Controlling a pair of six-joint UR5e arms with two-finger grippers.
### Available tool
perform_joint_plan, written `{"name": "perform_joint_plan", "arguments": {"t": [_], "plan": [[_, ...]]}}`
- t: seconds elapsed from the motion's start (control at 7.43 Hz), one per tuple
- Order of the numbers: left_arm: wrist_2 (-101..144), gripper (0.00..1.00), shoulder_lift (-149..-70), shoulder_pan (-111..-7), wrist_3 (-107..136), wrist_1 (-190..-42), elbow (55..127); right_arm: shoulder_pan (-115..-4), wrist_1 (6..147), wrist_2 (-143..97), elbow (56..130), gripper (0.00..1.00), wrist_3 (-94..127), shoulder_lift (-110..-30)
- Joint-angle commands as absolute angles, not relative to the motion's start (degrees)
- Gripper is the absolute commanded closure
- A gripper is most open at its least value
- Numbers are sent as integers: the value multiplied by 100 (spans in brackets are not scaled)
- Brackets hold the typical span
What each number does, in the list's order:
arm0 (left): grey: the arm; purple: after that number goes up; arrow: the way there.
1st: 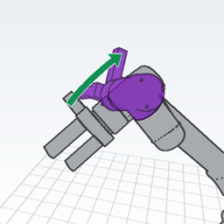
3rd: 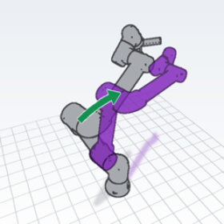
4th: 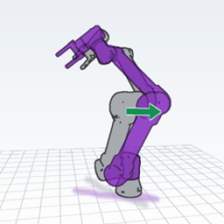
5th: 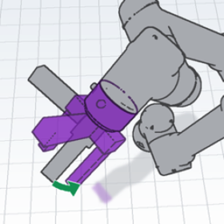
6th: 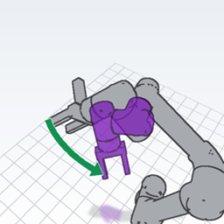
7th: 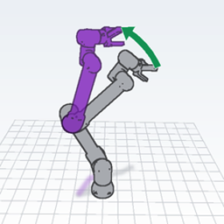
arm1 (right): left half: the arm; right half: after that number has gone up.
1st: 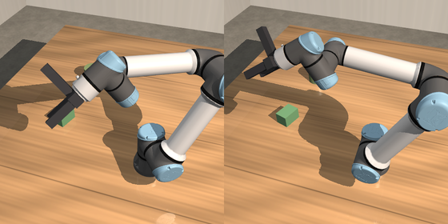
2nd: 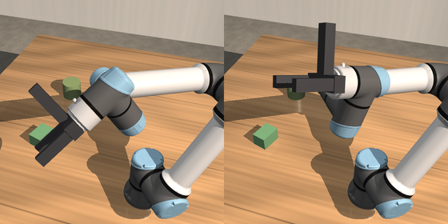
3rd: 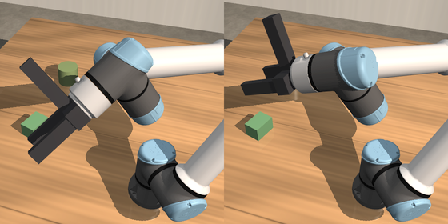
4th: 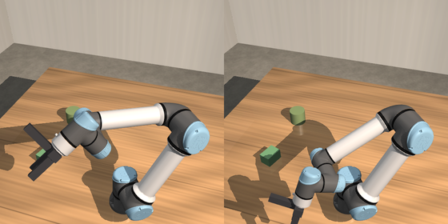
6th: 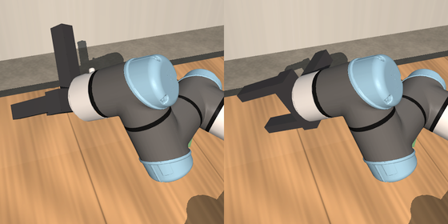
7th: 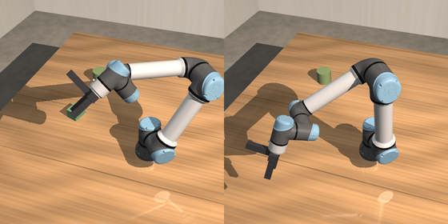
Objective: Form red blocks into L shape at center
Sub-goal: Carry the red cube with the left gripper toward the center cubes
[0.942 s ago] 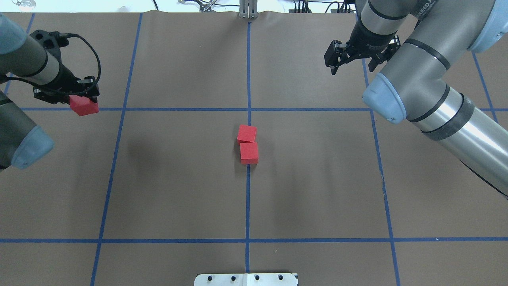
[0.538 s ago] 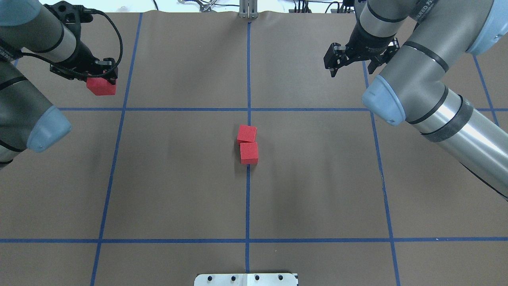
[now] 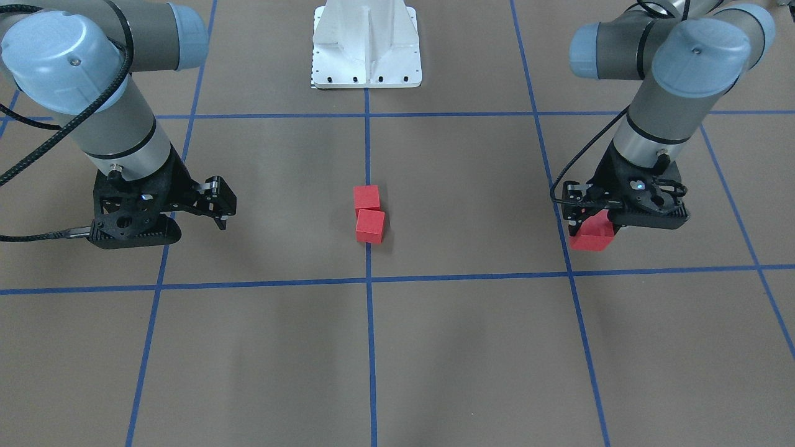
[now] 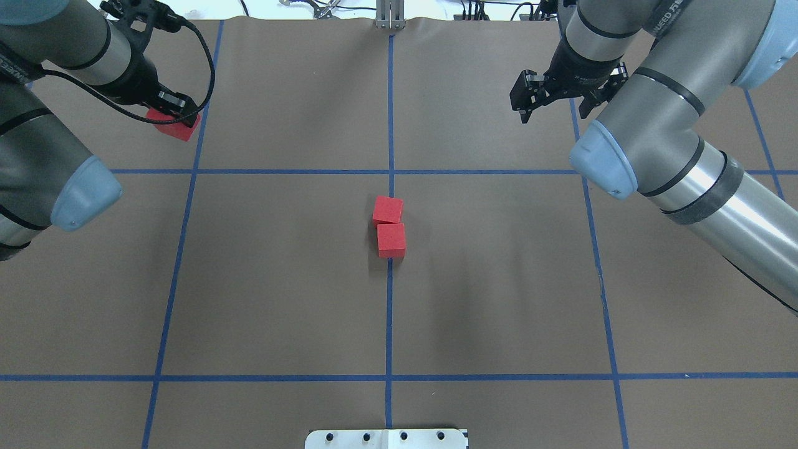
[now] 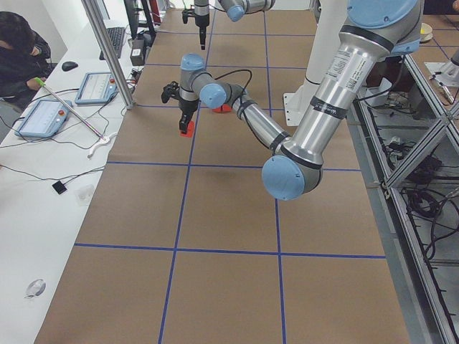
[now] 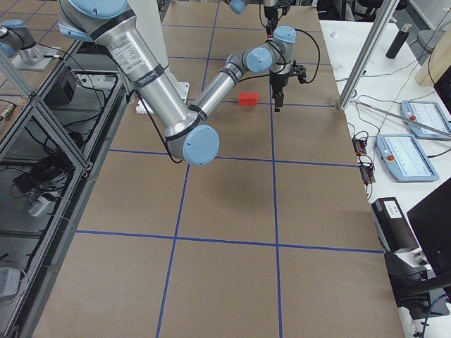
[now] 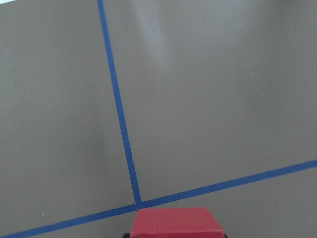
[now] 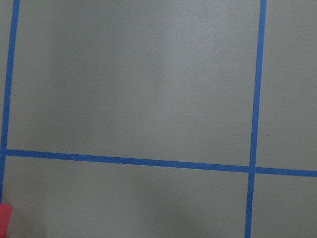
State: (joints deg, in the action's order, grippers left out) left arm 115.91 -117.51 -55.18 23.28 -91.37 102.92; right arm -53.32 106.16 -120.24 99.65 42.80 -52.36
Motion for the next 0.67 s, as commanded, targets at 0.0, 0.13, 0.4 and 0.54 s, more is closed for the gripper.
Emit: {"name": "perform_joint_plan", "arguments": {"t": [0.0, 0.13, 0.4, 0.54], "plan": [[11488, 100, -11865, -5502, 815, -9141, 10414, -5326, 10600, -12032, 9958, 1, 4280, -5247], [11487, 100, -11865, -5432, 704, -9149, 10415, -5326, 10591, -12032, 9958, 1, 4280, -5247], [11505, 100, -12048, -5047, 764, -9167, 10406, -5326, 10591, -12024, 9949, 1, 4280, -5247], [11505, 100, -12076, -4967, 773, -9167, 10398, -5335, 10591, -12023, 9949, 1, 4280, -5264]]}}
